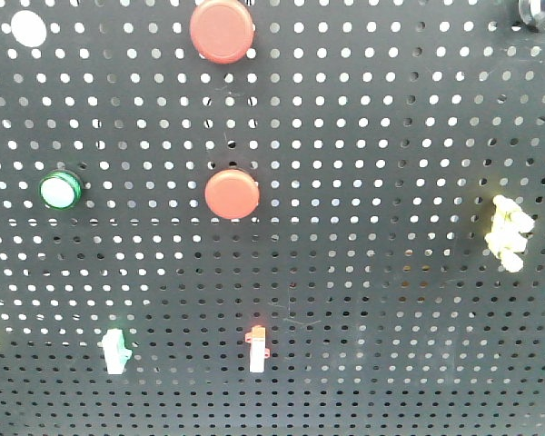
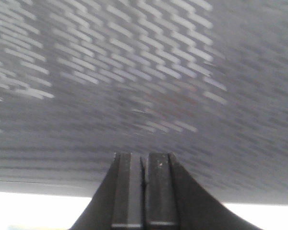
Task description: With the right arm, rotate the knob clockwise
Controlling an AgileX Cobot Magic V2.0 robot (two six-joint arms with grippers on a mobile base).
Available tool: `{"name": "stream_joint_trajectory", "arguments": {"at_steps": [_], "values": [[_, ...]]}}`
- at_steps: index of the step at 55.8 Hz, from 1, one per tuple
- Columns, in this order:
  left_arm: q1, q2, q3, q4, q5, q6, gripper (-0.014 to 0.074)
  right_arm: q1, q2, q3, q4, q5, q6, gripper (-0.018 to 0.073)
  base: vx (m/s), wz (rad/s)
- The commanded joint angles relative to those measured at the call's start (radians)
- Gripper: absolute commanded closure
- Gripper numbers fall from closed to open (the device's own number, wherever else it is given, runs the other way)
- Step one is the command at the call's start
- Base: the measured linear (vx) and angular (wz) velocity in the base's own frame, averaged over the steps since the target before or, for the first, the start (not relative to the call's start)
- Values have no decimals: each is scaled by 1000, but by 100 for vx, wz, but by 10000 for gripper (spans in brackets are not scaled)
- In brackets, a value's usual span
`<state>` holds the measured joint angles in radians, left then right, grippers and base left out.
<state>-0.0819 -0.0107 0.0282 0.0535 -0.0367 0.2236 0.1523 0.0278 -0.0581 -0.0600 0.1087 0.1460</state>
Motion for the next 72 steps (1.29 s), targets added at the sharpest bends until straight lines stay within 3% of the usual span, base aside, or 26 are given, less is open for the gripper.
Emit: {"name": "stream_joint_trajectory", "arguments": {"at_steps": [1, 9, 17, 72], "values": [[-8, -17, 33, -5, -77, -4, 603, -84, 9, 0, -15, -109, -10, 570, 0, 0], [-8, -17, 33, -5, -77, -4, 603, -214, 9, 54, -14, -116, -7, 570, 0, 0], [-8, -17, 33, -5, -77, -4, 603, -270, 9, 97, -14, -80, -1, 570, 0, 0], [-8, -17, 33, -5, -76, -4, 603, -275, -51, 97, -17, -66, -10, 570, 0, 0]]}}
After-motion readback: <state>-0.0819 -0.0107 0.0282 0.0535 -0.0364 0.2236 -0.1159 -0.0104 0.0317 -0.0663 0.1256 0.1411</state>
